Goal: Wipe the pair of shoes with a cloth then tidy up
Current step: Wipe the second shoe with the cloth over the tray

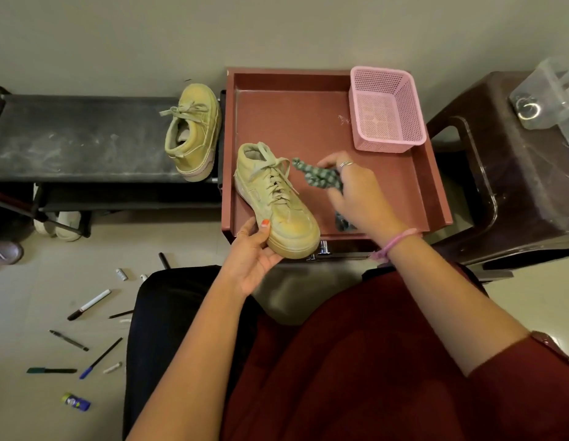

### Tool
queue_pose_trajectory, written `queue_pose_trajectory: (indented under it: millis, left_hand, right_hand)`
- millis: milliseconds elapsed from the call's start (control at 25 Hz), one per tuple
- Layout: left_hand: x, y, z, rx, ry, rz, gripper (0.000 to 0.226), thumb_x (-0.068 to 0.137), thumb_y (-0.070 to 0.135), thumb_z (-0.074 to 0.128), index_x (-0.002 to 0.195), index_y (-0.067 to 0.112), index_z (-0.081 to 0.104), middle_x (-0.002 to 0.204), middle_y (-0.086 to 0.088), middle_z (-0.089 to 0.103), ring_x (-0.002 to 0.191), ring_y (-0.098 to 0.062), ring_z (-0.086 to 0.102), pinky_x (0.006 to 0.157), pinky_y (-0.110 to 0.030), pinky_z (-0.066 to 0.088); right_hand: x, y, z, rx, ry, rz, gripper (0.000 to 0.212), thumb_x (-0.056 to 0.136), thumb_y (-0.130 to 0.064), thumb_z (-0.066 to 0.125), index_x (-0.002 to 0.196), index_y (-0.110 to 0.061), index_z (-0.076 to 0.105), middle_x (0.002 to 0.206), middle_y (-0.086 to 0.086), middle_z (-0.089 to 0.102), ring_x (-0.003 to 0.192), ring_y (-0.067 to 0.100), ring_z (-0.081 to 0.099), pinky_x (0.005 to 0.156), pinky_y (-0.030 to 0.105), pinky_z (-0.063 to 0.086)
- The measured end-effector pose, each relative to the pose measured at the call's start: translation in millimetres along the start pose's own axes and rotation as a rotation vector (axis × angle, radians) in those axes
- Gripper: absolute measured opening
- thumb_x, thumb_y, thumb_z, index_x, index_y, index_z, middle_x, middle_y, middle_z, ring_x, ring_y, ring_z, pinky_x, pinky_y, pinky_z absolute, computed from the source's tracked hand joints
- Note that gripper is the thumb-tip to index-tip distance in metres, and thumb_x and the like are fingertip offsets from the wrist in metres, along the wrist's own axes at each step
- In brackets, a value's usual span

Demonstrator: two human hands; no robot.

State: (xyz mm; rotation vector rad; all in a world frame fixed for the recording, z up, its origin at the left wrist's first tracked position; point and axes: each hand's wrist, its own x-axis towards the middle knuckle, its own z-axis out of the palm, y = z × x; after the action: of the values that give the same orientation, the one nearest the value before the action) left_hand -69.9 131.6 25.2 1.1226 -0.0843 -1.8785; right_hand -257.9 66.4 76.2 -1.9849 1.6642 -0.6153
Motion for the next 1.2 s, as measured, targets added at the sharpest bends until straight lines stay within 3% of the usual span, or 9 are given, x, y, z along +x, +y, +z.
queue_pose_trajectory:
  millis: [80, 160, 360, 480, 640, 840, 1000, 1200]
  left_hand:
    - [2.2, -4.6, -2.5, -0.029, 0.046, 0.013, 0.038, 0.101, 0.015, 0.046, 0.139, 0.013, 0.042, 0.125, -0.014, 0.062, 0.089, -0.024, 0.070, 0.064, -0.040, 0.060]
    - [2.7, -8.6, -2.0, -0.009, 0.072, 0.040, 0.035, 0.102, 0.016, 0.044, 0.137, 0.013, 0.046, 0.121, -0.013, 0.065, 0.092, -0.024, 0.069, 0.064, -0.039, 0.059]
    - [4.8, -6.8, 0.6, 0.011, 0.120, 0.085, 0.027, 0.103, 0.013, 0.040, 0.126, 0.020, 0.052, 0.112, -0.007, 0.068, 0.093, -0.021, 0.068, 0.062, -0.036, 0.059]
    - [6.7, -2.8, -1.2, 0.020, 0.114, 0.082, 0.031, 0.103, 0.012, 0.042, 0.128, 0.027, 0.050, 0.119, -0.008, 0.066, 0.101, -0.025, 0.066, 0.065, -0.037, 0.060]
    - [10.0, -0.4, -3.7, 0.046, 0.100, 0.066, 0.039, 0.102, 0.013, 0.043, 0.138, 0.026, 0.046, 0.124, -0.009, 0.065, 0.107, -0.027, 0.065, 0.069, -0.040, 0.061]
    - [12.3, 0.8, -10.7, 0.066, 0.120, 0.043, 0.045, 0.101, 0.010, 0.044, 0.143, 0.026, 0.042, 0.125, -0.010, 0.065, 0.110, -0.030, 0.064, 0.075, -0.044, 0.060]
    - [12.9, -0.1, -11.5, 0.074, 0.104, 0.020, 0.047, 0.101, 0.010, 0.045, 0.145, 0.027, 0.038, 0.123, -0.010, 0.066, 0.105, -0.028, 0.067, 0.079, -0.045, 0.058]
    - [11.8, 4.9, -11.6, 0.053, 0.068, 0.008, 0.042, 0.102, 0.013, 0.044, 0.142, 0.024, 0.044, 0.120, -0.010, 0.067, 0.094, -0.024, 0.068, 0.074, -0.043, 0.060]
  right_hand:
    - [-16.0, -3.7, 31.5, -0.106, -0.041, -0.164, 0.036, 0.082, 0.005, 0.054, 0.114, -0.010, 0.062, 0.112, 0.004, 0.064, 0.100, 0.017, 0.058, 0.090, 0.018, 0.043]
    - [-30.2, 2.4, 61.2, -0.221, -0.111, -0.265, 0.041, 0.080, 0.010, 0.051, 0.115, -0.007, 0.065, 0.118, 0.008, 0.064, 0.107, 0.027, 0.056, 0.098, 0.031, 0.041]
    - [-41.1, -0.7, 57.1, -0.231, -0.227, -0.253, 0.054, 0.080, 0.015, 0.045, 0.124, -0.011, 0.061, 0.124, 0.000, 0.062, 0.106, 0.020, 0.046, 0.096, 0.017, 0.032]
    - [-41.0, -3.0, 44.6, -0.284, -0.300, -0.337, 0.055, 0.082, 0.012, 0.046, 0.127, -0.015, 0.059, 0.127, -0.004, 0.061, 0.112, 0.018, 0.047, 0.093, 0.028, 0.041]
    - [-16.0, -13.1, 56.2, -0.421, -0.344, -0.267, 0.051, 0.088, 0.004, 0.044, 0.132, -0.022, 0.053, 0.135, -0.010, 0.053, 0.129, 0.014, 0.037, 0.090, 0.036, 0.033]
    - [-46.3, -15.3, 66.2, -0.165, -0.304, -0.143, 0.054, 0.084, 0.009, 0.042, 0.130, -0.014, 0.057, 0.131, -0.001, 0.058, 0.121, 0.022, 0.046, 0.102, 0.042, 0.038]
    - [-55.1, -14.4, 61.4, -0.280, -0.333, -0.158, 0.060, 0.086, 0.007, 0.040, 0.139, -0.021, 0.045, 0.141, -0.007, 0.048, 0.130, 0.015, 0.036, 0.099, 0.037, 0.036]
    - [-30.6, -29.9, 67.7, -0.389, -0.322, -0.149, 0.054, 0.092, -0.001, 0.038, 0.142, -0.019, 0.039, 0.145, -0.006, 0.042, 0.134, 0.016, 0.030, 0.095, 0.037, 0.029]
